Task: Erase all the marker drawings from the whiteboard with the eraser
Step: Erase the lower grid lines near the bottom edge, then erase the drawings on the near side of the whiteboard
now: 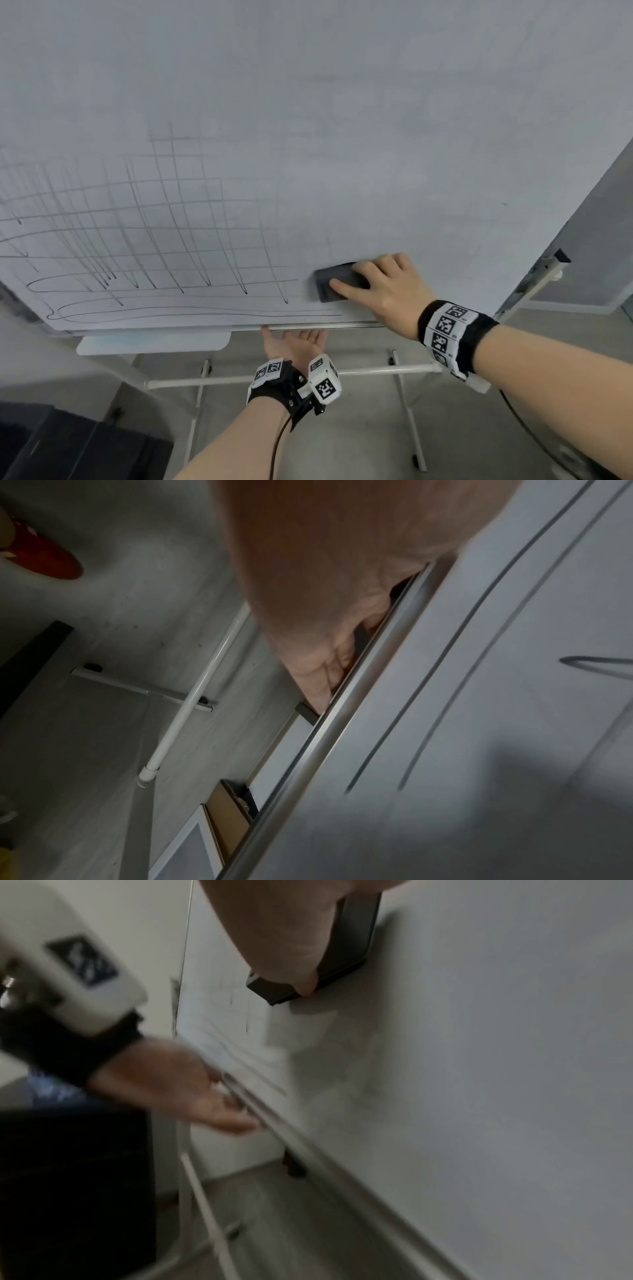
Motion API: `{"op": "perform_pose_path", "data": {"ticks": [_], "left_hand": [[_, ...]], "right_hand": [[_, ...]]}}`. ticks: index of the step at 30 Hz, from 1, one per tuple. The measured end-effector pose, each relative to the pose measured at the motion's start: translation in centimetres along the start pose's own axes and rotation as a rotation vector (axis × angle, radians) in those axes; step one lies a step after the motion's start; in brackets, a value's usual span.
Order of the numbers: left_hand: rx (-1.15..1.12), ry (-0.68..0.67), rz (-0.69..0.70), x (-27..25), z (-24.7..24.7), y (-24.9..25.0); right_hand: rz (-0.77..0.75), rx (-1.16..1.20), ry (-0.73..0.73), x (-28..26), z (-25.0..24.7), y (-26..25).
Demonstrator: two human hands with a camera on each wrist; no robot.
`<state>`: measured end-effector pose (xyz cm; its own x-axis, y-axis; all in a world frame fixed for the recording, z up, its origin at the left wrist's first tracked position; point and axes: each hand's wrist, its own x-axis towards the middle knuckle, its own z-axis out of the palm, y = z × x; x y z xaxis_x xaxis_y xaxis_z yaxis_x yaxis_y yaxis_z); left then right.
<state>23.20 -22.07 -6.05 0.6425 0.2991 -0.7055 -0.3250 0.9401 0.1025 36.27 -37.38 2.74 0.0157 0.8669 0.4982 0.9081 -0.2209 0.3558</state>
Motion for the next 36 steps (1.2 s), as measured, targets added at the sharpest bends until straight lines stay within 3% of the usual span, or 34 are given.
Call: {"op": "perform_pose_path", "data": {"ticks": [5,8,14,17,20,23,25,28,33,36], "left_hand": [[0.035,-0.011,-0.043,-0.8,-0.4,2.2],[-0.033,0.021,-0.004,-1.1,-1.0,4.3],[-0.023,0.0,0.053,-1.1,-2.6,7.4],[-0.015,0.015,0.079,-1.0,-2.7,7.7],[-0.002,0.01,0.082,-0.5,-2.5,8.2],[-0.015,-0.002,0.078,-0.5,-2.2,8.4],[-0.033,0.009,0.075,-0.7,-2.1,8.2],[-0.027,0.019,0.073,-0.7,-1.8,8.1],[0.007,0.036,0.057,-0.6,-1.4,8.3],[0.015,0.053,0.072,-0.6,-1.7,8.5]], "right_hand": [[0.146,0.08,0.275,8.9,-6.3,4.0],[0.099,0.114,0.378,13.0,-9.8,5.5],[0.076,0.062,0.516,18.2,-10.6,1.5],[-0.009,0.067,0.377,16.2,-6.2,-2.7],[-0.212,0.058,0.029,9.6,0.0,-5.8],[-0.339,-0.033,-0.267,2.4,3.0,-5.3],[-0.368,-0.097,-0.321,-0.3,2.8,-3.8],[-0.281,-0.07,-0.189,0.7,0.7,-1.6],[0.093,-0.038,0.309,15.8,-7.2,0.0],[0.159,-0.027,0.408,20.7,-8.3,-1.3]]}}
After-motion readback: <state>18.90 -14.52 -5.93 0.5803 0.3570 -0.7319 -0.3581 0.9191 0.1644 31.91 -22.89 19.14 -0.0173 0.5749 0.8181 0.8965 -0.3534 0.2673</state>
